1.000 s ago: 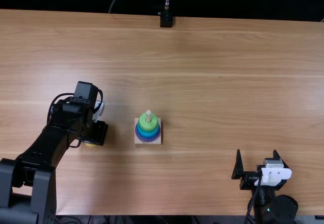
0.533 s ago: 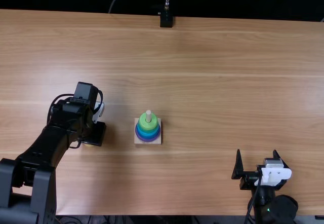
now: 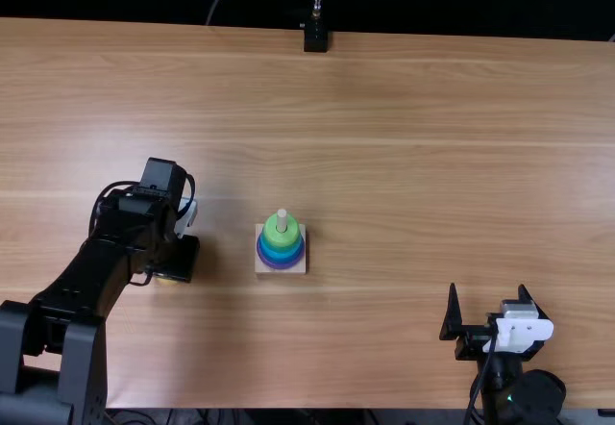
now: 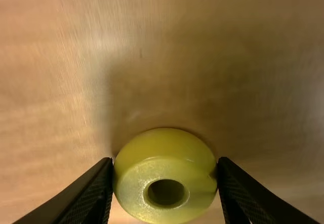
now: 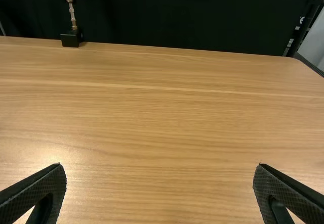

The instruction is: Build the Hanoi tower: stack the rings onto the peg from bottom to top in this color order: purple, dark blue, light blue, dark green, light green, yellow, orange.

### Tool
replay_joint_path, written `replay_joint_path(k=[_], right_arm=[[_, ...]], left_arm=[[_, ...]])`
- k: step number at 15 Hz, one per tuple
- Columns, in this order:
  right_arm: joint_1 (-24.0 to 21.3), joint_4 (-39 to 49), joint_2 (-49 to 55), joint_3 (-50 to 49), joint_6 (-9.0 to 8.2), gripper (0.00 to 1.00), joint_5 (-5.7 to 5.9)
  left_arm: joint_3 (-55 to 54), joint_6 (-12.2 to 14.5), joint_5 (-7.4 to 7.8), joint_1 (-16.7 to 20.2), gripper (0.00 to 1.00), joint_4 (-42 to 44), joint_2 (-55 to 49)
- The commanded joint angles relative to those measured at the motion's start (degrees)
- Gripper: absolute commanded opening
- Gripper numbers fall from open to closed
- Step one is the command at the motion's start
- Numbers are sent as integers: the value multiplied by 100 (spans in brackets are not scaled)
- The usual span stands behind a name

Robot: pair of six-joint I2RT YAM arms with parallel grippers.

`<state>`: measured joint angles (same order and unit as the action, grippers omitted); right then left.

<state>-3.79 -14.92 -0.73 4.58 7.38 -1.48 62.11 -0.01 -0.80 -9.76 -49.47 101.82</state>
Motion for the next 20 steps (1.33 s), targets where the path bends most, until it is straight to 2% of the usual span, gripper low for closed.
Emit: replay_joint_path(k=[1, 7, 15, 20], right_arm=[[-43, -413, 73, -388, -10, 100, 10], [-43, -413, 73, -388, -10, 100, 0], [-43, -413, 73, -388, -10, 100, 10], [-43, -413, 73, -388, -10, 100, 10]], left_arm=[[161, 43, 27, -52, 0, -168, -154], [1638, -20, 27, -325, 0, -1339, -532], [4292, -83, 111, -1090, 0, -3511, -83], [5241, -442, 111, -1696, 0, -3785, 391]])
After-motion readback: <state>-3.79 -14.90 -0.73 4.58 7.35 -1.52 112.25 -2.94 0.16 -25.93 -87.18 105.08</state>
